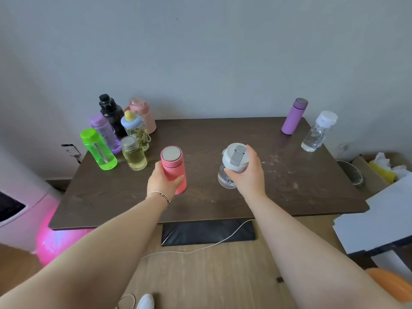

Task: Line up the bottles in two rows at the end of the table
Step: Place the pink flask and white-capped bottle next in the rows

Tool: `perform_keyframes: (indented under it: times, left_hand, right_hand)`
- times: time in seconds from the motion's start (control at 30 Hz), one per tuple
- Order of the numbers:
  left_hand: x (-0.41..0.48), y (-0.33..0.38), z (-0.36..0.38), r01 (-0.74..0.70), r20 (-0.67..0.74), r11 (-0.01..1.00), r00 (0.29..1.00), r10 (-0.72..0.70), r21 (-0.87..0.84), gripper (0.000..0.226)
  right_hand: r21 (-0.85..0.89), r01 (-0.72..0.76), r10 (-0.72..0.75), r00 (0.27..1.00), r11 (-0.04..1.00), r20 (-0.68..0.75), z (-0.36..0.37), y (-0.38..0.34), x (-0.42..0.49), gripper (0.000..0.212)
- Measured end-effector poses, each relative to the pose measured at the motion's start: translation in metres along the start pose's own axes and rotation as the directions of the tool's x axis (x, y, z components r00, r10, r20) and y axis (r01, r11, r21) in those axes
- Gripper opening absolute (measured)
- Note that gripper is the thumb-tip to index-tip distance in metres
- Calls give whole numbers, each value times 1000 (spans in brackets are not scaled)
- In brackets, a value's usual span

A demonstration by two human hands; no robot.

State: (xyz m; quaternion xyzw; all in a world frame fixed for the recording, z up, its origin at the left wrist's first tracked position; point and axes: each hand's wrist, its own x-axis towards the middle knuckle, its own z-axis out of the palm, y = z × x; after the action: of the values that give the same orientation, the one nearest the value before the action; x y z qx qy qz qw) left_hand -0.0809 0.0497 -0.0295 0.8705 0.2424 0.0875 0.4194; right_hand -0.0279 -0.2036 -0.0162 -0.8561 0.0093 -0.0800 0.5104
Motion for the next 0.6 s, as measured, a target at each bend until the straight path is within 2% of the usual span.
perform_keyframes:
  times: [0.27,0.6]
  left_hand:
    - [19,-55,-69,-4,-18,999,1000,3,-45,50]
    - [86,-150,-164,-23,4,1000,1000,23,5,50]
  right_hand:
    - [-26,14,-13,999,1000,41,82,-42,-27,98]
    - [-42,4,-1,998,999,64,218,-99,-54,102]
